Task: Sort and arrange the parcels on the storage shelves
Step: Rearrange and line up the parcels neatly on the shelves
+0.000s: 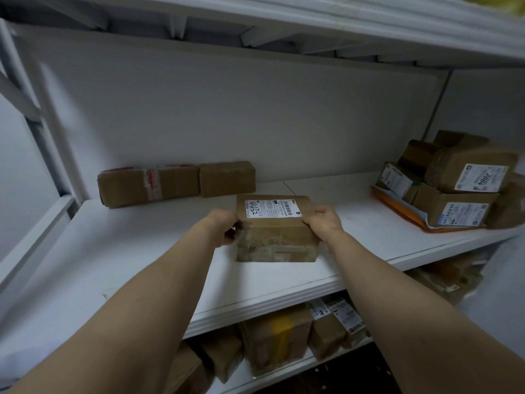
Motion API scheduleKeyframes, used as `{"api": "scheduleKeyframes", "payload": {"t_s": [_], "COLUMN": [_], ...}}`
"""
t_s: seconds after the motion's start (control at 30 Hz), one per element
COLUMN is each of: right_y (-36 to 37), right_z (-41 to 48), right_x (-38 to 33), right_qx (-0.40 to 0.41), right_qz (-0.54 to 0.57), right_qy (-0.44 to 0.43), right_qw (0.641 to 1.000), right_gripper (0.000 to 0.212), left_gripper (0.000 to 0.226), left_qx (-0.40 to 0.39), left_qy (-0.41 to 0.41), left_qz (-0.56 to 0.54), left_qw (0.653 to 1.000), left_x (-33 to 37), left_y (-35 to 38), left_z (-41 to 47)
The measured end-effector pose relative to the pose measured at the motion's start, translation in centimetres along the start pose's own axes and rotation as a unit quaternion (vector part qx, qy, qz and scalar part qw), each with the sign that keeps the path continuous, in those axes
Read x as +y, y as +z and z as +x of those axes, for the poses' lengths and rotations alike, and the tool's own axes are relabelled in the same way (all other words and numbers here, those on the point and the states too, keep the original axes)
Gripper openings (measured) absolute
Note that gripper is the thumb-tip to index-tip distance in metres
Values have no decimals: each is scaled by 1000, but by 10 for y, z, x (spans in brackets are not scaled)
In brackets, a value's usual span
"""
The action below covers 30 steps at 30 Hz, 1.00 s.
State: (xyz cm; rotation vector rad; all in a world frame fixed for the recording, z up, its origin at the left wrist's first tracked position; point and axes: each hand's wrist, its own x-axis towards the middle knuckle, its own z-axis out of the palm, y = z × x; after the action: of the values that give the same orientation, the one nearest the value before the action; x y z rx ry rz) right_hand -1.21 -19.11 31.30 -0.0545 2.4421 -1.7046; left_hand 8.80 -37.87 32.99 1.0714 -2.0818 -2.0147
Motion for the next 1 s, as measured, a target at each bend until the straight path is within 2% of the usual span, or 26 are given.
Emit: {"api": "scheduleKeyframes", "payload": {"t_s": [0.07,0.23,0.3,0.4,0.47,0.57,0.67,0.8,0.93,1.0], "right_y": [2,4,4,-3,-9,-14,-14,-16,-21,-25], "right_z": [-1,-1,-1,-2,1,7,12,7,4,3], "right_x": [1,8,8,-1,-8,-13,-12,-16,-15,-13], "right_qx": [-9,-29,-21,23,62,86,86,76,72,69], "right_qz": [6,21,28,40,58,97,121,102,125,133], "right_qy": [28,89,82,70,61,54,54,52,51,46], "right_qw": [1000,995,996,996,995,990,987,991,988,988], "right_gripper": [48,36,44,72,75,64,57,31,34,25], "left_gripper": [23,44,42,43,42,40,36,31,13,7], "left_qx": [6,33,39,53,70,88,82,76,69,72], "left_qy": [-15,-35,-21,25,66,97,81,74,77,80], "left_qz": [12,35,33,-26,-75,-107,-126,-149,-161,-165], "left_qw": [1000,998,998,998,993,986,985,983,982,980], "left_x": [-1,-8,-8,5,18,27,26,24,26,28], "left_y": [1,-2,-1,-1,-2,-2,1,7,15,19], "left_z": [-1,1,2,3,2,2,0,-1,-2,-3]}}
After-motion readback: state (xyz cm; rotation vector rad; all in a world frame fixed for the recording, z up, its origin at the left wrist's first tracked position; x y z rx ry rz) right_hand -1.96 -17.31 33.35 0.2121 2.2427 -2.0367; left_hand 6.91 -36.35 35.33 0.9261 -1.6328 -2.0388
